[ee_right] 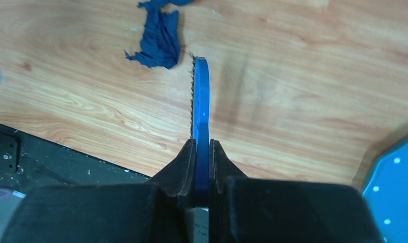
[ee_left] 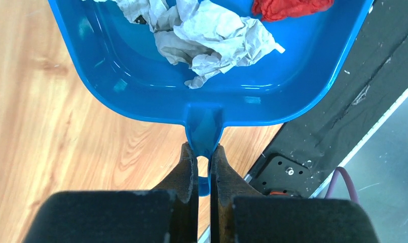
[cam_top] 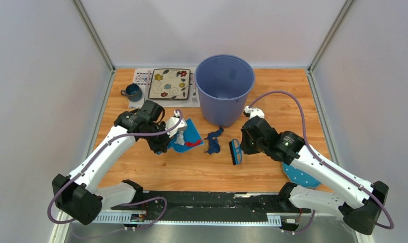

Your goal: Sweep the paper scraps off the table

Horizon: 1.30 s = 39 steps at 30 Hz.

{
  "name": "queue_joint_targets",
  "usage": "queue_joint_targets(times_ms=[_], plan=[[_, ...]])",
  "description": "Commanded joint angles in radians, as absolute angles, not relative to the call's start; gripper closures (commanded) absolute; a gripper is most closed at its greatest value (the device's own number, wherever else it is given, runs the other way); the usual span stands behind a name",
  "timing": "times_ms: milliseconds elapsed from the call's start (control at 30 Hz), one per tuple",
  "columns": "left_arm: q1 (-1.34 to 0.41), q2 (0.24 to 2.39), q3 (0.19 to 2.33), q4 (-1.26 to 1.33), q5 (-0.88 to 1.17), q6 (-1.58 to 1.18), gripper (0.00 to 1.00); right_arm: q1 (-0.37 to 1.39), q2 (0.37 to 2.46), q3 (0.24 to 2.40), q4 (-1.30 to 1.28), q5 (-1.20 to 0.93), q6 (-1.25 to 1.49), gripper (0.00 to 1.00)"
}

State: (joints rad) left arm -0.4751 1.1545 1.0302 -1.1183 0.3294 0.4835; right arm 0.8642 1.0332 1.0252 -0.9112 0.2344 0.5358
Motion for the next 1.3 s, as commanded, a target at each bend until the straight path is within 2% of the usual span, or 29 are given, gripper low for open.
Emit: queue_joint_targets(times_ms=[0,67,333,667,867,1000,1100,1233,1267], plan=[[-0.411,1.154,1.149,-1.2,0.324,0.43,1.0,0.854,0.977,0.927,-0.847,0.253,0.649,1.0],[-0.396,1.151,1.218,-1.241,0.353,0.436,1.0,0.854,0.957,0.872,-0.778,0.197,0.652,1.0],[-0.38,1.138,1.337,-1.266,0.265,0.436,1.0,0.842,0.999,0.862,-0.805,0.238,0.606,1.0],[-0.356,1.25,1.603,-1.315,0.198,0.436,1.0,0.834,0.989,0.879,-0.816,0.213,0.561,1.0],[-0.356,1.408,1.816,-1.307,0.167,0.431,1.0,0.819,1.005,0.874,-0.816,0.209,0.56,1.0],[-0.357,1.621,2.117,-1.31,0.169,0.4,1.0,0.813,1.038,0.887,-0.81,0.181,0.549,1.0],[-0.365,1.733,2.253,-1.257,0.137,0.362,1.0,0.808,1.054,0.899,-0.81,0.161,0.545,1.0],[-0.449,1.784,2.238,-1.044,-0.001,0.363,1.0,0.801,1.058,0.896,-0.813,0.15,0.541,1.0],[-0.495,1.79,2.221,-0.996,-0.106,0.395,1.0,0.798,1.058,0.894,-0.815,0.144,0.54,1.0]])
